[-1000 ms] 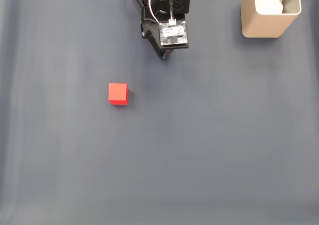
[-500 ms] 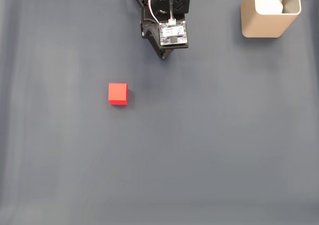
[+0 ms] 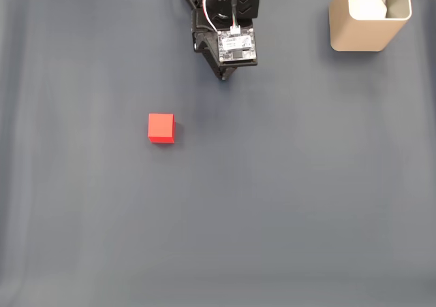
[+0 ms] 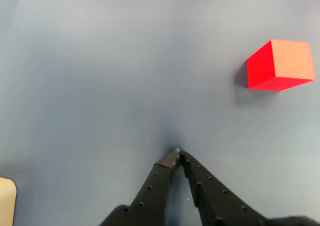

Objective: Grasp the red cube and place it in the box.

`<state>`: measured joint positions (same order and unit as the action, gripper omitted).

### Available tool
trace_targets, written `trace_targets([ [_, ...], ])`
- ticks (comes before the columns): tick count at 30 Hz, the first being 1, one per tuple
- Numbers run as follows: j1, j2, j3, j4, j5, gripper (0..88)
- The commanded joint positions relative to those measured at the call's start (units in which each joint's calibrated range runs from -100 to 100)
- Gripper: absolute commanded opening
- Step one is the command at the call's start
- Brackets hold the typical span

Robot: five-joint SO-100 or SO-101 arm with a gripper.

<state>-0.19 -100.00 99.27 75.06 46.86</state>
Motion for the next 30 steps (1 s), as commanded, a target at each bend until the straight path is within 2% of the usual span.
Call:
trace_targets([
  [1, 0.0, 0.1, 0.5, 0.9, -0.1, 0.8],
  [16, -0.1, 0.1, 0.5, 1.0, 0.4, 0.2],
  [30, 0.3, 0.2, -1.4, -15.4, -3.9, 0.2],
])
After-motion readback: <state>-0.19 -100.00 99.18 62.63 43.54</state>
